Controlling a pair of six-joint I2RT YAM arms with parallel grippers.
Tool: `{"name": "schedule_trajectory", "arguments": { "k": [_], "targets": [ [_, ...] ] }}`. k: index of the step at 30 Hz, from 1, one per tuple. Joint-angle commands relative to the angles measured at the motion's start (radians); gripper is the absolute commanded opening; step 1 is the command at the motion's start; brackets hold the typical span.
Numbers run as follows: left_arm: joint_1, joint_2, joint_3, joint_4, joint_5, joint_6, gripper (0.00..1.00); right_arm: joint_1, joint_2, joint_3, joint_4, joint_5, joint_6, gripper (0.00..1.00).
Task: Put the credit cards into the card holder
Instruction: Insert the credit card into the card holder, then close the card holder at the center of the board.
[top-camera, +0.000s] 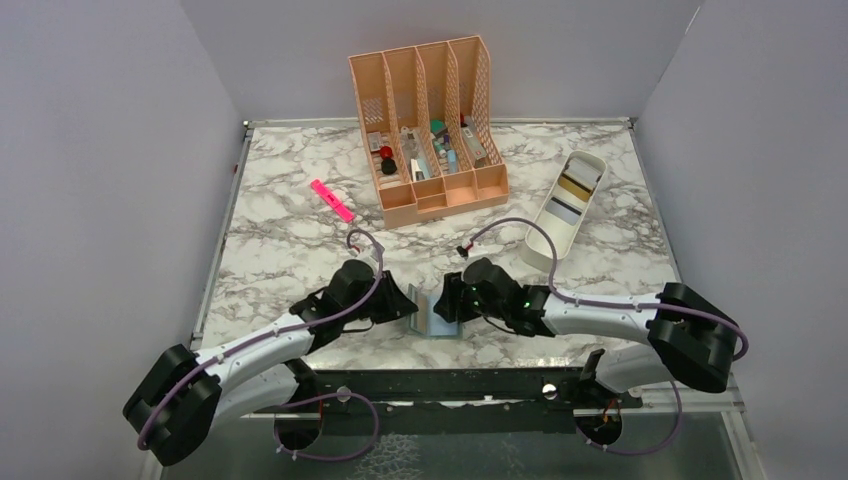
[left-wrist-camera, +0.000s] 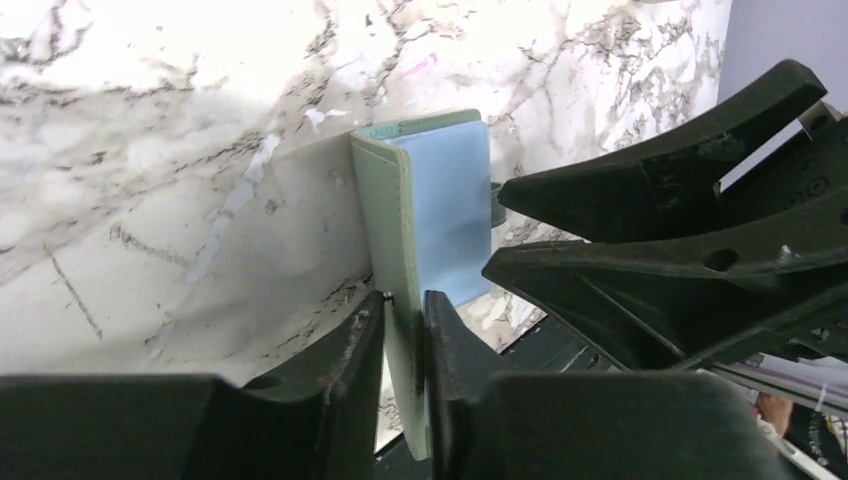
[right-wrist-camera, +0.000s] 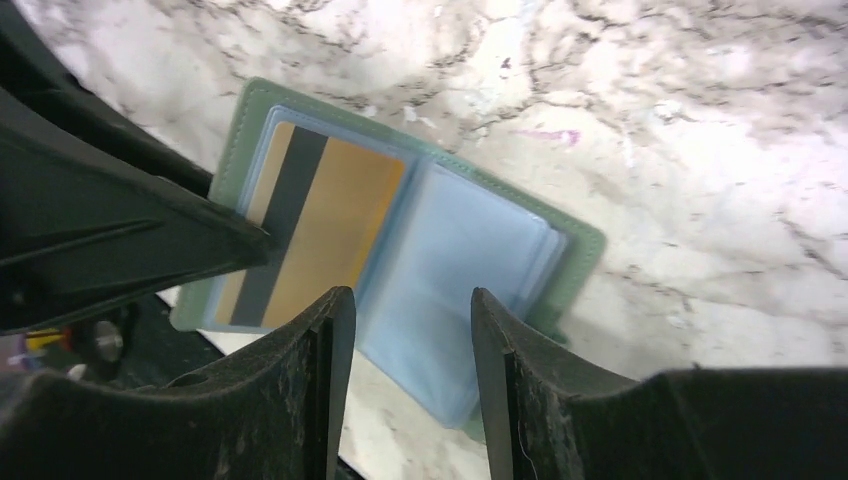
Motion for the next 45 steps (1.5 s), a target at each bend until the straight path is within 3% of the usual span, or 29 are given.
{"name": "schedule_trajectory", "arguments": {
  "k": [1, 8, 16, 20, 26, 33, 36, 40, 41, 45],
  "targets": [
    [0.001, 0.015, 0.056, -0.035, 0.021, 0.045, 0.16, 0.006, 0.009, 0.083, -0.235, 0.098, -0.175, 0.51],
    [0.007, 0.061, 0.224, -0.278, -0.092, 0.167, 0.00, 0.006, 0.016, 0.112, -0.212, -0.028, -0.522, 0.50],
    [0.075, 0.119, 0.289, -0.388, -0.054, 0.252, 0.00, 0.007, 0.008, 0.144, -0.216, -0.168, -0.797, 0.50],
    [0.098, 0.138, 0.296, -0.391, -0.012, 0.274, 0.00, 0.007, 0.057, 0.132, -0.183, -0.141, -0.968, 0.50],
    [0.109, 0.143, 0.292, -0.383, 0.018, 0.273, 0.00, 0.007, 0.128, 0.142, -0.112, -0.205, -1.059, 0.49],
    [0.111, 0.136, 0.297, -0.382, 0.022, 0.274, 0.00, 0.007, 0.224, 0.156, -0.106, -0.166, -1.107, 0.47],
    [0.111, 0.136, 0.298, -0.383, 0.022, 0.266, 0.00, 0.007, 0.240, 0.164, -0.123, -0.153, -1.115, 0.41],
    [0.113, 0.133, 0.305, -0.382, 0.022, 0.262, 0.06, 0.007, 0.208, 0.145, -0.083, -0.181, -1.125, 0.06],
    [0.112, 0.132, 0.308, -0.383, 0.025, 0.258, 0.09, 0.006, 0.195, 0.137, -0.067, -0.191, -1.124, 0.02],
    [0.113, 0.116, 0.285, -0.323, 0.108, 0.223, 0.27, 0.007, 0.138, 0.100, 0.026, -0.235, -1.110, 0.01]
  ]
}}
